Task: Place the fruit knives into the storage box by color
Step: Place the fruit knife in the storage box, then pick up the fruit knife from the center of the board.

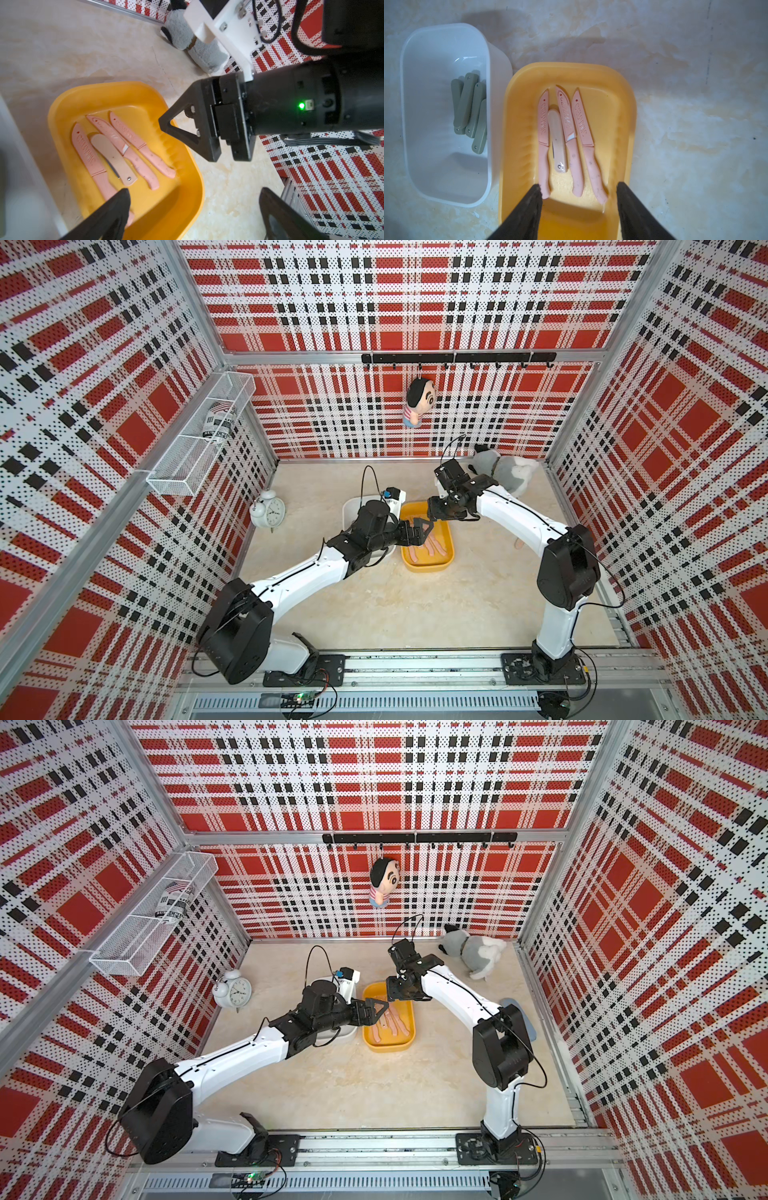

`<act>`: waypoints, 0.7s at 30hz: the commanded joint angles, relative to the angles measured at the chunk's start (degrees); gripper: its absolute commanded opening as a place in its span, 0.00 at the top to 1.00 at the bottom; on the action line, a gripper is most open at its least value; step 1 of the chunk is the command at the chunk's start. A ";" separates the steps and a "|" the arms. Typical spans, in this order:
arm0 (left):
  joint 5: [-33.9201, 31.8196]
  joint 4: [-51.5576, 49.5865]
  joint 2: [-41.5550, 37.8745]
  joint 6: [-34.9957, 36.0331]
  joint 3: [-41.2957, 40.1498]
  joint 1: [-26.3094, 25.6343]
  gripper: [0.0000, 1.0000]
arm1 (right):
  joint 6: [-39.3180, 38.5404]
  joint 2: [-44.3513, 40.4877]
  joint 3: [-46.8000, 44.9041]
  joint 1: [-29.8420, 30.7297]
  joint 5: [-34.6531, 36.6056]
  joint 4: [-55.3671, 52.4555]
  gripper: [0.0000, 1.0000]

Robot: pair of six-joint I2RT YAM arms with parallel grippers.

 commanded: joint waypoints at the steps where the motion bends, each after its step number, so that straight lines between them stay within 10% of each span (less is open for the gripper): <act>1: 0.74 -0.52 2.89 0.72 4.45 -1.67 0.02 | 0.10 -5.71 -4.21 -3.11 1.68 1.11 0.37; 10: 3.90 -0.31 11.54 2.28 13.99 -5.95 0.02 | -0.06 -17.90 -24.15 -18.32 1.26 5.88 0.35; 21: 6.20 1.95 21.24 1.17 22.04 -9.67 0.02 | -3.95 -17.44 -27.33 -31.69 1.95 7.77 0.35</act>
